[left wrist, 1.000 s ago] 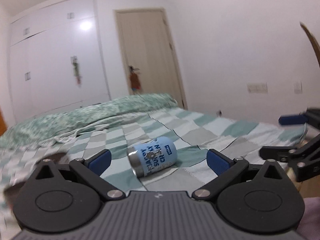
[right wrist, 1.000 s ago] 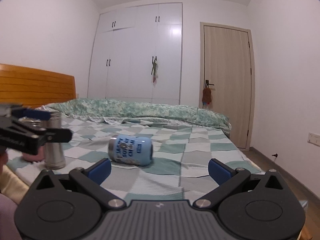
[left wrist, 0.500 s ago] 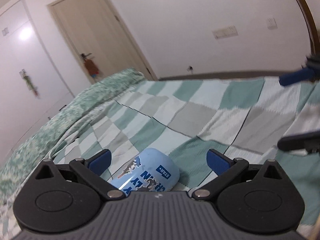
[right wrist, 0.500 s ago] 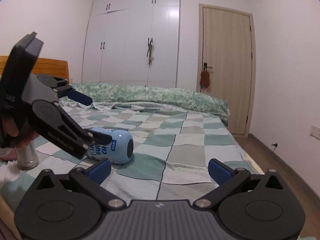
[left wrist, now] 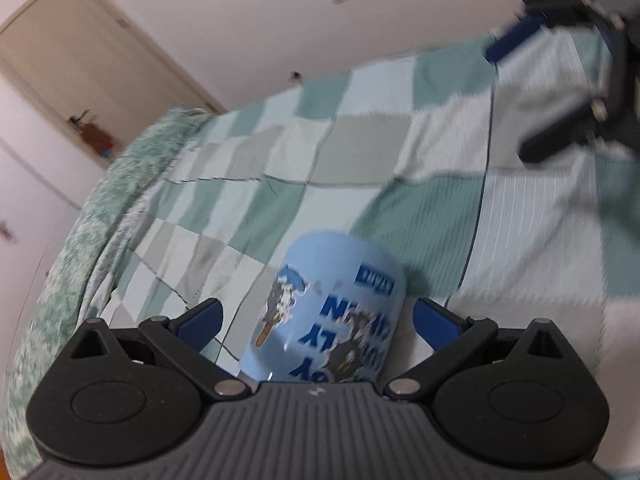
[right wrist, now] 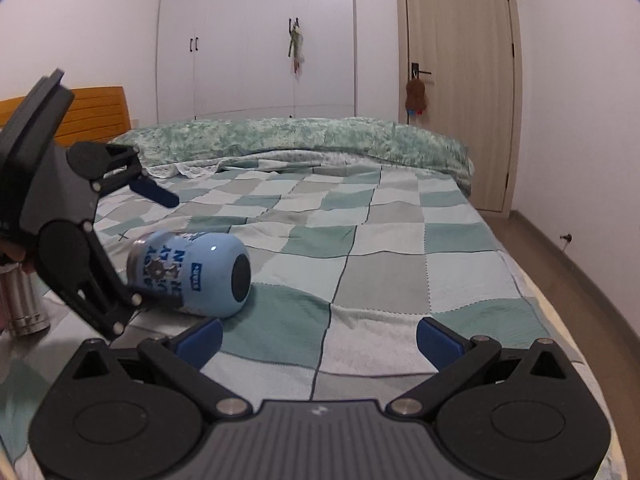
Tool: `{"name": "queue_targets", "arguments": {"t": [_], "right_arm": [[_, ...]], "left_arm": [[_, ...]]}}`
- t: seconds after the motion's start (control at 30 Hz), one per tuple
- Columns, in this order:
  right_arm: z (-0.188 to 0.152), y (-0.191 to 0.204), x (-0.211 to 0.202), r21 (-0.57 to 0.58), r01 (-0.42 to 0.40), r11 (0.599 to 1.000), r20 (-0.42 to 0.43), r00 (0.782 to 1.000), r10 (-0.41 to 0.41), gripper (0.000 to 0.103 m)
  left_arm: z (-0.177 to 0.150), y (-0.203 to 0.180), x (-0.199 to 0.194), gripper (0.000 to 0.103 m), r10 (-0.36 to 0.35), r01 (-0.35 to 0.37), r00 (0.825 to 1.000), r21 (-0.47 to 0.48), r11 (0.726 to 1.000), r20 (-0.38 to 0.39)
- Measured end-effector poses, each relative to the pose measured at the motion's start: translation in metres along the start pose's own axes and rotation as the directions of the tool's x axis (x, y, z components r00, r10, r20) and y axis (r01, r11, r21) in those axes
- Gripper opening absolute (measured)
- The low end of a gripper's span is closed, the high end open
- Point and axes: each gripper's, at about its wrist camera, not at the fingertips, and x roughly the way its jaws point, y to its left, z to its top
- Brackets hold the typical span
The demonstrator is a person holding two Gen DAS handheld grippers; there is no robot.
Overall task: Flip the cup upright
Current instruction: 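Move the left gripper down onto the lying blue cup and close around it, then lift the blue cup with the left gripper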
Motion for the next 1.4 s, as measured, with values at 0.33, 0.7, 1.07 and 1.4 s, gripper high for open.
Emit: {"name": "queue_targets", "arguments": {"t": [0.33, 0.7, 1.07, 1.4], "right_arm": [[0.006, 0.005, 0.040, 0.003, 0.017, 1.000, -0.049, 0.999, -0.017, 0.103], [0.008, 0.004, 0.049, 0.014, 0.054, 0.998, -0.077, 0.996, -0.053, 0.103], [0.012, 0.002, 0.049, 0.024, 0.038, 0.999, -0.078, 0.996, -0.036, 0.103], [0.011, 0.004, 0.029, 0.034, 0.005, 0.999, -0.039, 0.999, -0.004, 0.103]], "left_arm": [[-0.026, 0.018, 0.049, 0.103, -0.130, 0.127, 0.991, 0.124, 0.984, 0.013], [-0.019, 0.029, 0.063, 0.099, -0.205, 0.203, 0.978, 0.081, 0.976, 0.019], [-0.006, 0.011, 0.055, 0.086, -0.157, 0.164, 0.986, 0.199, 0.966, -0.049], [-0.002, -0.020, 0.021, 0.086, -0.069, 0.074, 0.997, 0.213, 0.974, -0.033]]}}
